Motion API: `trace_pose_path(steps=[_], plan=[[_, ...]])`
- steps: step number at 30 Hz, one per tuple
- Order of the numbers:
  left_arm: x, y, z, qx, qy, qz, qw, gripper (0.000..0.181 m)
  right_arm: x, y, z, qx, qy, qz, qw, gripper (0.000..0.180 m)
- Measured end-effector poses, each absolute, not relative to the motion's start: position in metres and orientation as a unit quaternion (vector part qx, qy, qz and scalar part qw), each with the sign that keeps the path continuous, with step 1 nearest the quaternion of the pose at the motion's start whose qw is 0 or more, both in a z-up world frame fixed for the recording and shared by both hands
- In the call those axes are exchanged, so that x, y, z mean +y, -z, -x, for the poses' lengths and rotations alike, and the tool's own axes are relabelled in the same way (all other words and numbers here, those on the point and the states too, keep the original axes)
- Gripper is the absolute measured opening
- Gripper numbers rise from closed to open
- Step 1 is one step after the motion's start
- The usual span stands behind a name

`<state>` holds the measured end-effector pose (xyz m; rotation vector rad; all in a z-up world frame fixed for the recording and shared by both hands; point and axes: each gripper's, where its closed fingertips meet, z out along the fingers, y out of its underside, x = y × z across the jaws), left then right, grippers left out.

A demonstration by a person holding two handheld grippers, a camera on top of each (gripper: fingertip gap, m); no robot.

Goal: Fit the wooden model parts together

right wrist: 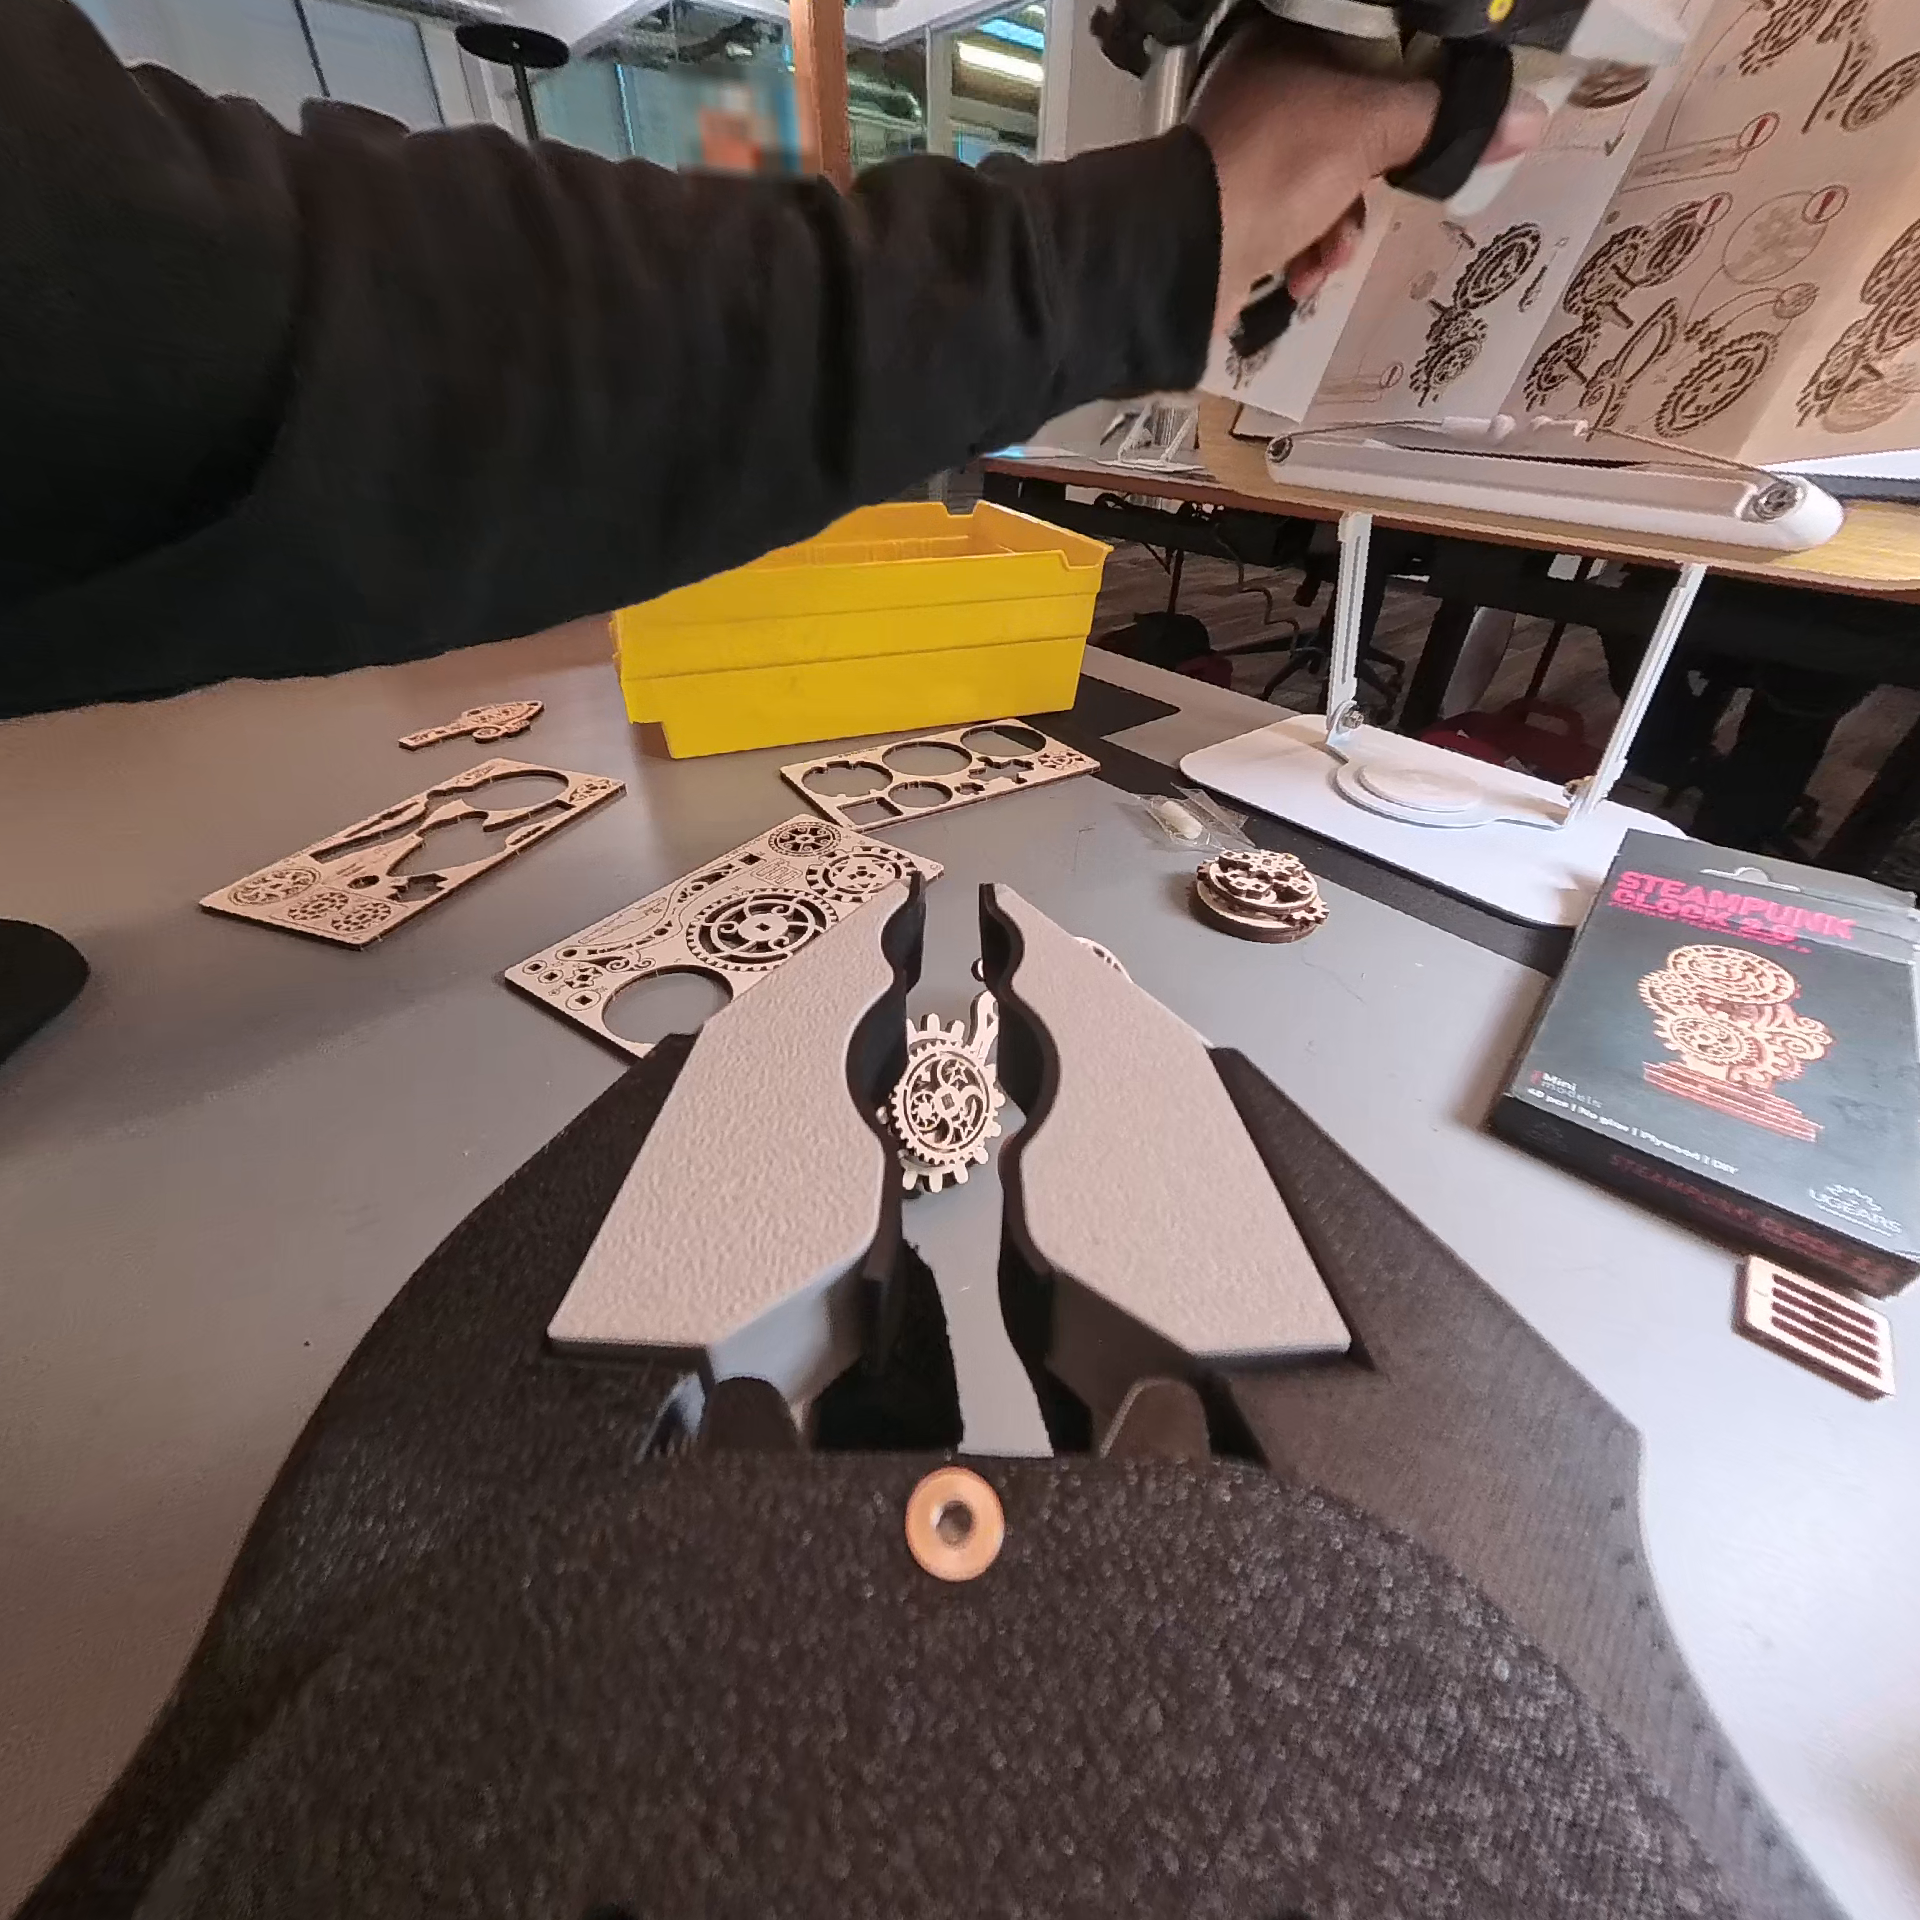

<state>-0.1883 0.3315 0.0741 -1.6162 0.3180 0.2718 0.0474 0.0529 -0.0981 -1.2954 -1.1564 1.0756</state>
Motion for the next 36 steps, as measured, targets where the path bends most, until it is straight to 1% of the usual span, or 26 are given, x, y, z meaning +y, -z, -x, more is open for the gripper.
trace_pose_path(steps=[4,8,11,14,19,23,26,31,36], plan=[[0.297,-0.099,0.188,0.175,-0.129,0.71,0.67,0.0,0.052,0.098,-0.047,-0.483,-0.452,0.541,0.52,0.008],[0.24,-0.119,0.184,0.215,-0.128,0.706,0.663,0.0,0.051,0.1,-0.046,-0.483,-0.453,0.541,0.518,0.008],[0.185,-0.12,0.18,0.235,-0.125,0.705,0.657,0.0,0.052,0.101,-0.046,-0.483,-0.453,0.543,0.516,0.008],[0.126,-0.109,0.178,0.236,-0.108,0.716,0.648,0.0,0.053,0.103,-0.046,-0.482,-0.452,0.546,0.515,0.008],[0.031,-0.067,0.19,0.209,-0.101,0.75,0.619,0.0,0.055,0.108,-0.045,-0.483,-0.445,0.551,0.514,0.008],[-0.034,-0.017,0.214,0.163,-0.122,0.79,0.578,0.0,0.054,0.113,-0.044,-0.489,-0.435,0.552,0.516,0.008],[-0.075,0.02,0.228,0.111,-0.101,0.815,0.559,0.004,0.053,0.118,-0.042,-0.496,-0.424,0.552,0.519,0.008],[-0.135,0.073,0.276,0.004,-0.126,0.833,0.538,0.009,0.053,0.122,-0.039,-0.505,-0.401,0.549,0.531,0.008],[-0.162,0.106,0.299,-0.072,-0.075,0.83,0.549,0.018,0.055,0.121,-0.038,-0.499,-0.386,0.551,0.546,0.007]])
